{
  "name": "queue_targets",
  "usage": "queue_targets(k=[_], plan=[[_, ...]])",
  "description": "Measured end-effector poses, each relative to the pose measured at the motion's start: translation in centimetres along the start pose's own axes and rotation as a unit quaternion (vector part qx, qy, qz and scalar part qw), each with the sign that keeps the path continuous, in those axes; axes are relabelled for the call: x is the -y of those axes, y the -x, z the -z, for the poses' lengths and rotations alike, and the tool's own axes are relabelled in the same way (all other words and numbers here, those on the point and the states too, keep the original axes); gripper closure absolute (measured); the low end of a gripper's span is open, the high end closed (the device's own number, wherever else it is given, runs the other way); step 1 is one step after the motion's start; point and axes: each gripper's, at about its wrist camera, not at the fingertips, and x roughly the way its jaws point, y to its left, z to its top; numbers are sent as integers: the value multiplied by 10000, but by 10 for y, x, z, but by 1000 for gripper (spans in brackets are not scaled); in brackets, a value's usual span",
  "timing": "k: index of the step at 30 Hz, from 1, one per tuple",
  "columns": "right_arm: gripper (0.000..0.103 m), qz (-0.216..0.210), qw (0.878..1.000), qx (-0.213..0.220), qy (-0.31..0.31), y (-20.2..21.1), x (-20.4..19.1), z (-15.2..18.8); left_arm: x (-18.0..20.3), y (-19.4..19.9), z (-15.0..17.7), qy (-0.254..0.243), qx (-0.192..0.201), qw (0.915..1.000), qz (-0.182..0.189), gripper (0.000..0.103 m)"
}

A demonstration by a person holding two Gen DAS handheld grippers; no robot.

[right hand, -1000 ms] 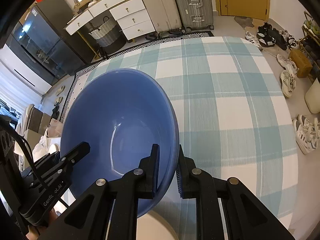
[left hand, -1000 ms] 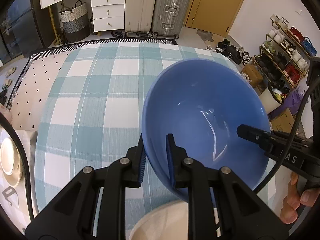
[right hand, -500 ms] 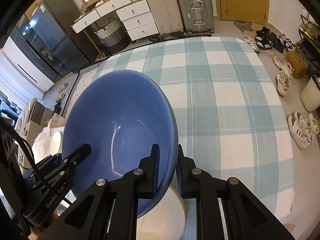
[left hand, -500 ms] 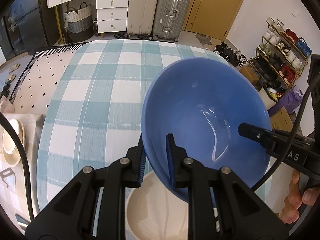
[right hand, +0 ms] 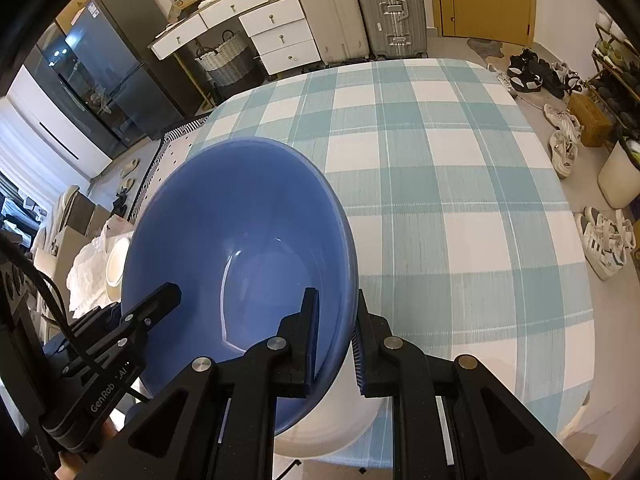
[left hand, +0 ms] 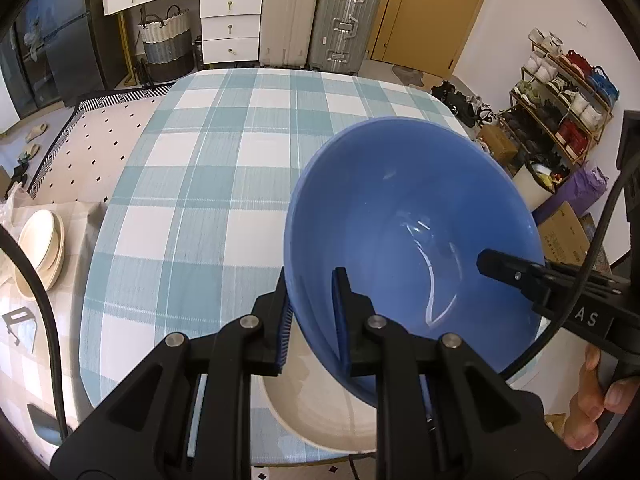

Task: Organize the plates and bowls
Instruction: 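Lift the nested blue bowls with both grippers and carry them over the cream plates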

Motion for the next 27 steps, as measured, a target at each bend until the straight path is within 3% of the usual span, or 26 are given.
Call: queue_targets(k=[14,27], plan=[[88,53,9999,-153,-3,-9,0,33,-1,-4,36,20,-200,9998,-76,87],[88,103,9992,-379,-33,-32,4,40,-9,-32,45,60,-459,9988,-147,87]])
